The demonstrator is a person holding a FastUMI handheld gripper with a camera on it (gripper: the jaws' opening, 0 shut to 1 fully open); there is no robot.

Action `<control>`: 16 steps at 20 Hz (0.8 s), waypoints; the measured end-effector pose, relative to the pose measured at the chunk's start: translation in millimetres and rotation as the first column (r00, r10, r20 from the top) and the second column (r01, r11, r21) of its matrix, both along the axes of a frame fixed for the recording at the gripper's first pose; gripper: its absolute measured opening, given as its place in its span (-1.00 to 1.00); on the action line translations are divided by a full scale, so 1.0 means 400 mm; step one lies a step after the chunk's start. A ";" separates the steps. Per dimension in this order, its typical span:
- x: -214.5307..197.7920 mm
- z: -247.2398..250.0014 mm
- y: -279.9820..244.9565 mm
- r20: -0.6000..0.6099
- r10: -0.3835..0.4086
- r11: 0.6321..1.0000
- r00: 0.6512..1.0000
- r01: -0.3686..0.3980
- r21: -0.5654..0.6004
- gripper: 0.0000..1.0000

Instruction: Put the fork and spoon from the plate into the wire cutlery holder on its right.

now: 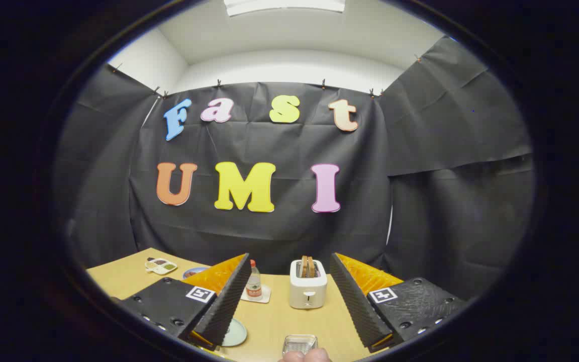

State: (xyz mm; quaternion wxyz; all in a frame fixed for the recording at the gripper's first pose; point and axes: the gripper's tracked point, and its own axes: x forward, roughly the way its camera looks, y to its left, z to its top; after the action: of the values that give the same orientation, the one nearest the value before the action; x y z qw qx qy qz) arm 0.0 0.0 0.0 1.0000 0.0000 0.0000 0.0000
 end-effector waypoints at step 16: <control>0.012 0.002 0.006 0.005 0.017 1.000 1.000 -0.017 0.002 0.90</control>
State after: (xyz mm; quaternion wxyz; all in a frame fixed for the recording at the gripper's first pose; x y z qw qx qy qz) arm 4.7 2.5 0.9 1.0000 0.0008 -0.0025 0.0087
